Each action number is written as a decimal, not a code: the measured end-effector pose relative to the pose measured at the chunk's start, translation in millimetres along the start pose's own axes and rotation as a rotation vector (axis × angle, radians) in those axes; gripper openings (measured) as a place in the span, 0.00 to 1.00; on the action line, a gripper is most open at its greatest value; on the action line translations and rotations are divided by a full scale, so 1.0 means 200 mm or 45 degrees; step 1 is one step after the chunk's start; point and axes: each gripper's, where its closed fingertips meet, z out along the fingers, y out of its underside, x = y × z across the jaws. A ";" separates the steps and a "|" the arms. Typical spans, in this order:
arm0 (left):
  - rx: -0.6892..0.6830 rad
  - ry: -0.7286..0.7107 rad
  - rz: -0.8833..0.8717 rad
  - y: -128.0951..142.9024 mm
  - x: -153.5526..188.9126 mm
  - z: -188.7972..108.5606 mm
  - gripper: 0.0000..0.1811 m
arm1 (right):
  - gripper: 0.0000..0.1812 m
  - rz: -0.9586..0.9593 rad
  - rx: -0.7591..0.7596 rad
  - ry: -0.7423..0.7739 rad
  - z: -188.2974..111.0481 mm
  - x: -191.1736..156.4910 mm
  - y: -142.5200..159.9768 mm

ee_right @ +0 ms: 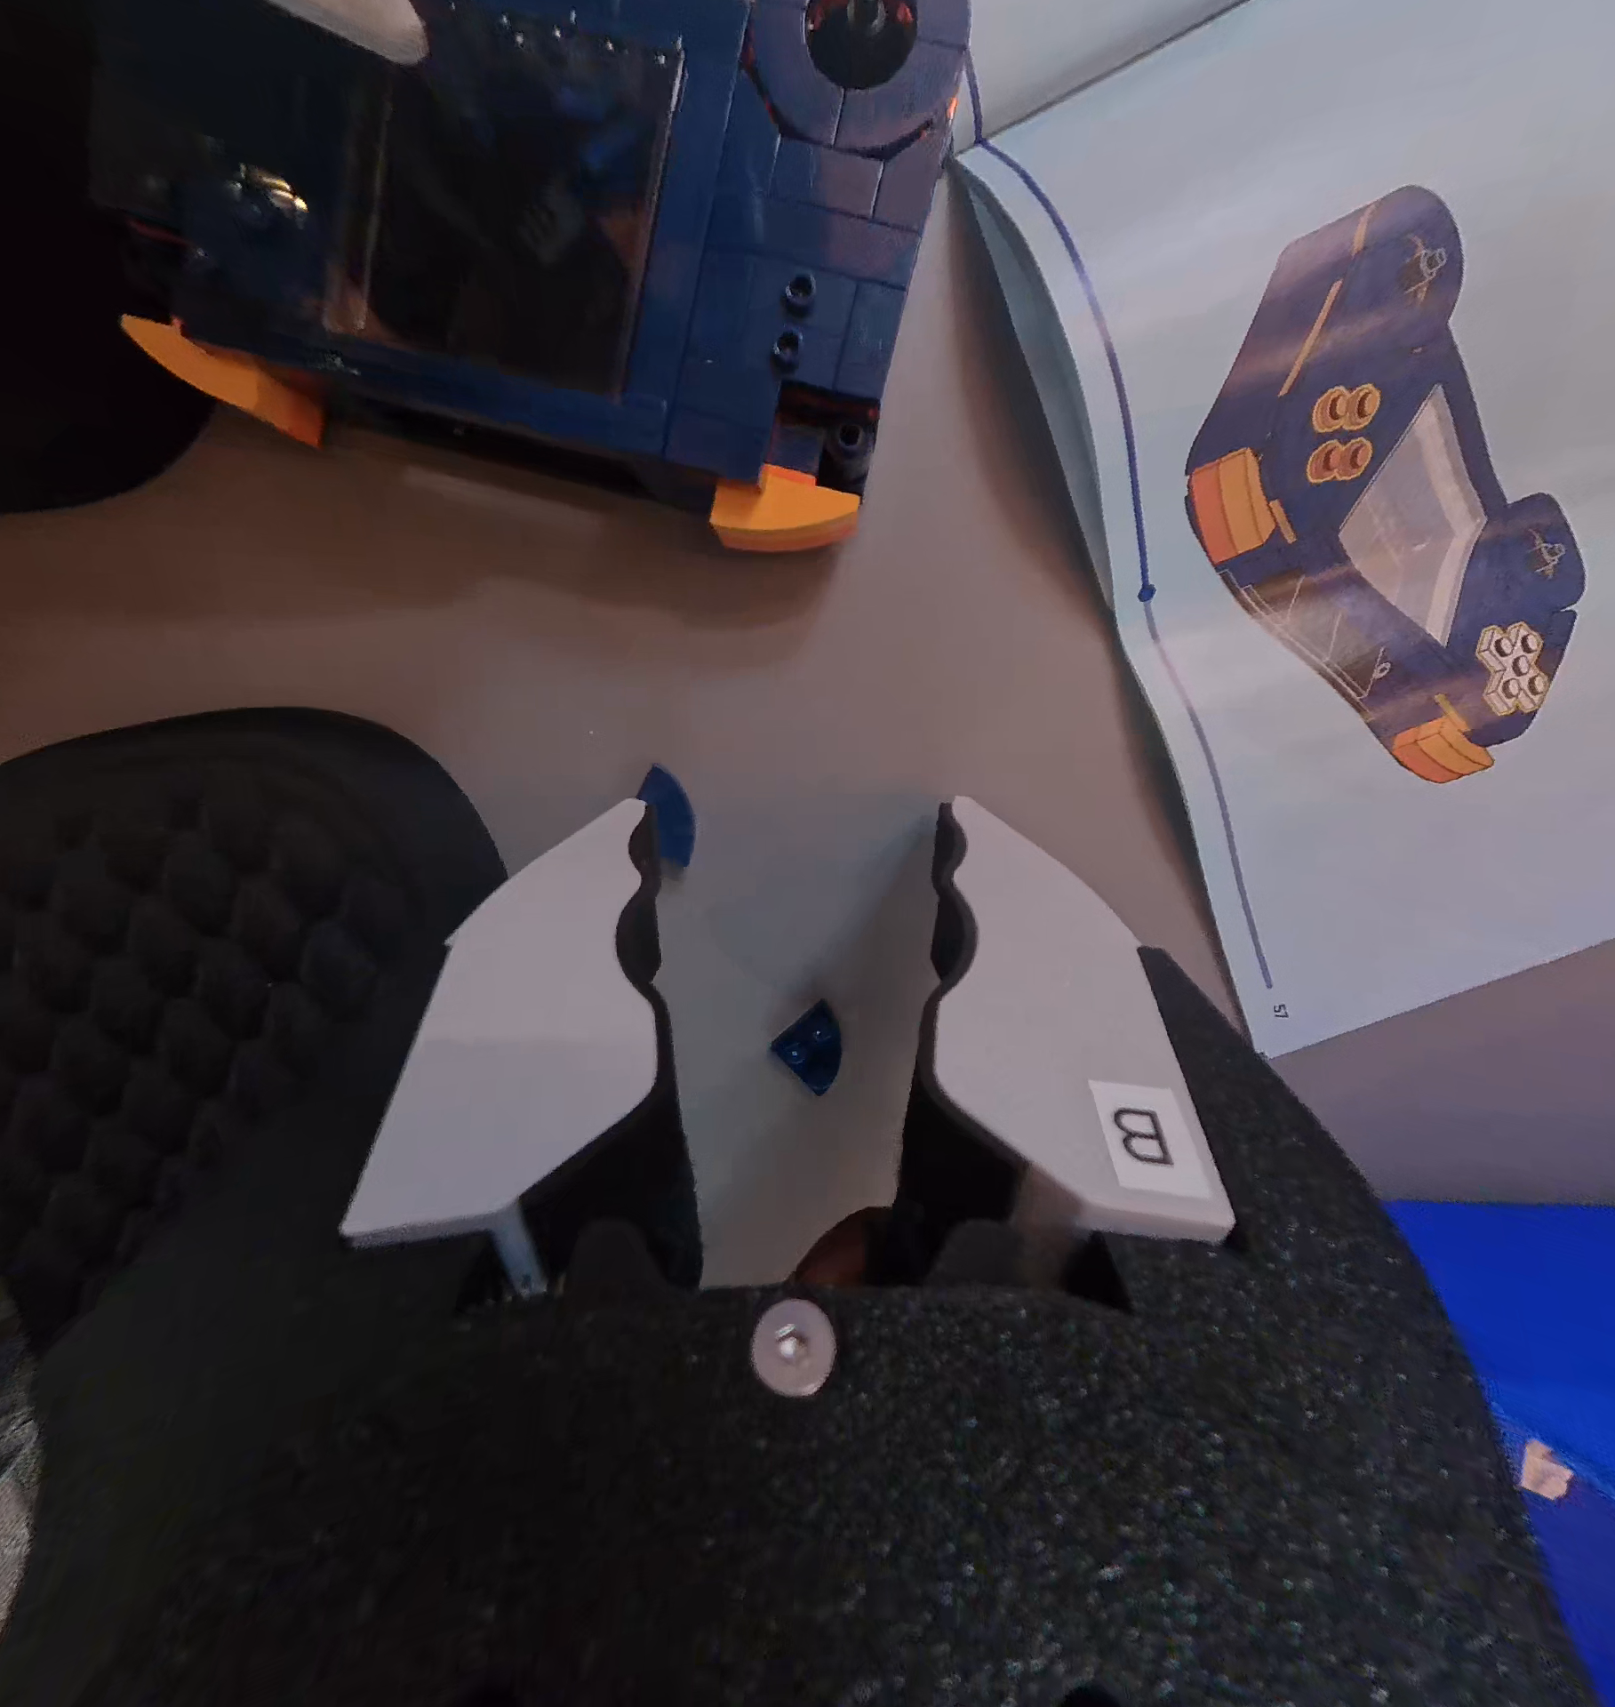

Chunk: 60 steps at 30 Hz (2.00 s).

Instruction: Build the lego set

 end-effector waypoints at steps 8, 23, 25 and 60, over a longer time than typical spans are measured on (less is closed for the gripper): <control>0.022 -0.005 0.013 0.00 0.03 -0.01 0.18 | 0.34 -0.014 0.096 -0.042 -0.04 -0.01 0.02; 0.068 -0.011 0.026 0.00 -0.01 0.00 0.17 | 0.00 -0.157 0.077 -0.080 0.00 -0.15 -0.01; 0.072 -0.011 0.022 0.00 -0.02 0.00 0.17 | 0.00 -0.148 0.075 -0.073 0.00 -0.15 -0.01; 0.084 -0.020 0.013 0.04 -0.05 0.01 0.17 | 0.00 0.029 0.533 0.307 -0.03 -0.09 0.03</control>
